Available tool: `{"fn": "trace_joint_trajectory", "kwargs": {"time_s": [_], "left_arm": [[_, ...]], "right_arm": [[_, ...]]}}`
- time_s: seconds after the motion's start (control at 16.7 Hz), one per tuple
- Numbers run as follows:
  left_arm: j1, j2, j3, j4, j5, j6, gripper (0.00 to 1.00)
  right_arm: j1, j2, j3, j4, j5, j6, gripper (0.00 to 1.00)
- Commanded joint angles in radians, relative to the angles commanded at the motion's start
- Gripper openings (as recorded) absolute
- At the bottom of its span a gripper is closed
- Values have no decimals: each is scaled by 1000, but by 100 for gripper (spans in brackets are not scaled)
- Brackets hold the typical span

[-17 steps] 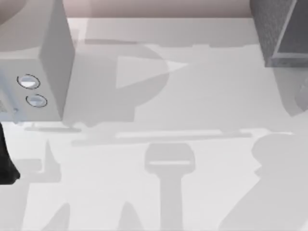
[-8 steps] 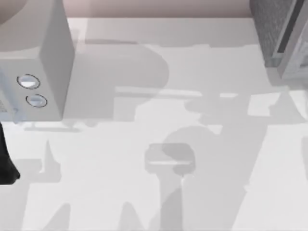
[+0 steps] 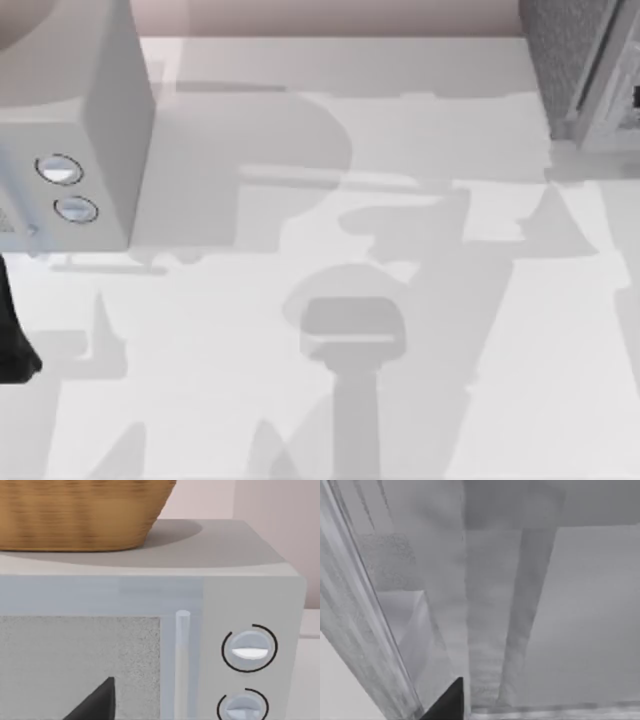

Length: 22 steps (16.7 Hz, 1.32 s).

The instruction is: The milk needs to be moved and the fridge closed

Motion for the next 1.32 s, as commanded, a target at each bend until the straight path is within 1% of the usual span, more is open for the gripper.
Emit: {"fn": "trace_joint_trajectory", "kwargs": {"time_s": [0.18,1.32], "left_arm": [[0,0,0,0,0,0,100],[0,0,0,0,0,0,100]], "right_arm": [[-10,17,10,-4,3,-4,100],[-10,323,392,-81,8,-3,100]]}}
